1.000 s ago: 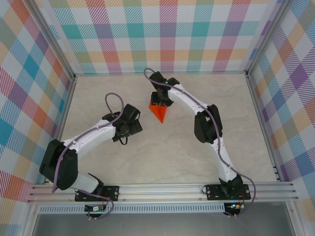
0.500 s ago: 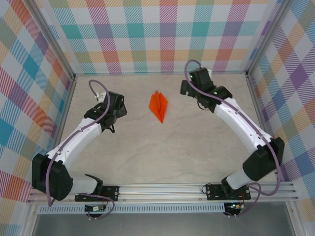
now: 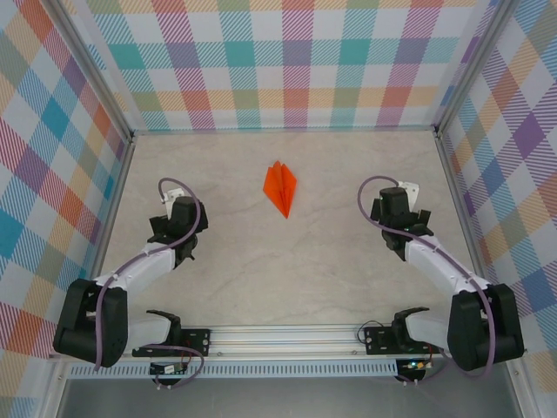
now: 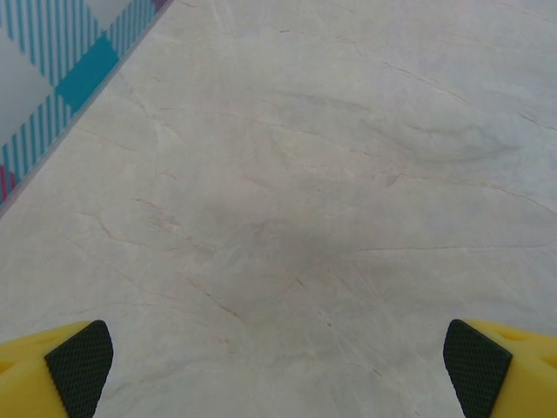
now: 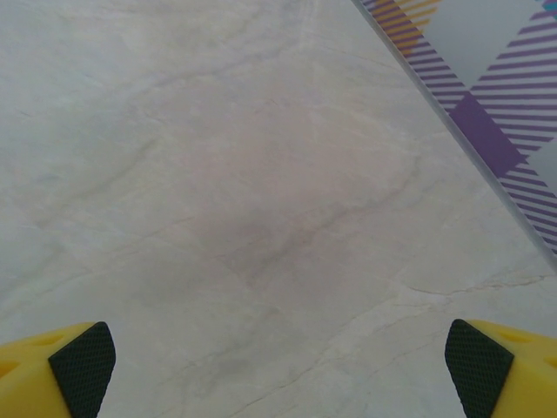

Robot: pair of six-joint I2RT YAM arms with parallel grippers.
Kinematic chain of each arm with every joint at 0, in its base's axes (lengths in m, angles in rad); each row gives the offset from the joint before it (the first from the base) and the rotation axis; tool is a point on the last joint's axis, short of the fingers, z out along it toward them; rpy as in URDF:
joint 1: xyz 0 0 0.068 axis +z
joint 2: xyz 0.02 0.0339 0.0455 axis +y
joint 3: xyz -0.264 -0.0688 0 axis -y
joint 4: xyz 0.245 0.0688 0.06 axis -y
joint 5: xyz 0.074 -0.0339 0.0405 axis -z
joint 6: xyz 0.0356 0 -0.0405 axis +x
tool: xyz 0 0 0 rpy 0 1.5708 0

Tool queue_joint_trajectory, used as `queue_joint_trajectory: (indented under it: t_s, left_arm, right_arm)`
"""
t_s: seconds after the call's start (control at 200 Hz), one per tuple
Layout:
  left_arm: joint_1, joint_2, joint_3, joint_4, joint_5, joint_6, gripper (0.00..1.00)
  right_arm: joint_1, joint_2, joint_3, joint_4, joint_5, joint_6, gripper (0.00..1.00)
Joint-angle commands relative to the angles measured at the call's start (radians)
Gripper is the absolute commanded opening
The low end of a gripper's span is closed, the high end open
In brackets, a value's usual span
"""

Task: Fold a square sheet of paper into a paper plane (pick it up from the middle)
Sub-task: Reset both arms

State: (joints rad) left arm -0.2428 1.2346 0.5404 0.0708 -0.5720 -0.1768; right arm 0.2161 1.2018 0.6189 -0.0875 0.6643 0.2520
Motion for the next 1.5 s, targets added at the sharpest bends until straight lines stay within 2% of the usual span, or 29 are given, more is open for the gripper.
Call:
queue_joint_trajectory:
  t_s: [0.0,0.1,0.33,0.555,0.64,0.785,0.965,1.495]
  left_arm:
    - [0.037,-0.013,-0.076,0.284,0.104,0.111,1.0]
    - [0.069,0.016,-0.121,0.381,0.168,0.138,1.0]
    - [0.123,0.117,-0.172,0.626,0.305,0.182,1.0]
    - [0.159,0.218,-0.199,0.787,0.408,0.192,1.0]
    - [0.167,0.267,-0.198,0.828,0.423,0.184,1.0]
    - [0.169,0.321,-0.17,0.821,0.429,0.183,1.0]
    - [0.169,0.328,-0.127,0.742,0.415,0.183,1.0]
    - [0.169,0.33,-0.111,0.72,0.464,0.202,1.0]
  right_arm:
    - [-0.028,0.046,-0.057,0.228,0.025,-0.083,1.0]
    - [-0.042,0.083,-0.11,0.371,0.005,-0.147,1.0]
    - [-0.101,0.122,-0.198,0.626,-0.283,-0.212,1.0]
    - [-0.163,0.241,-0.218,0.851,-0.452,-0.204,1.0]
    - [-0.167,0.279,-0.212,0.871,-0.508,-0.221,1.0]
    - [-0.169,0.326,-0.226,0.94,-0.546,-0.236,1.0]
    - [-0.173,0.324,-0.219,0.923,-0.55,-0.231,1.0]
    - [-0.184,0.324,-0.216,0.912,-0.561,-0.225,1.0]
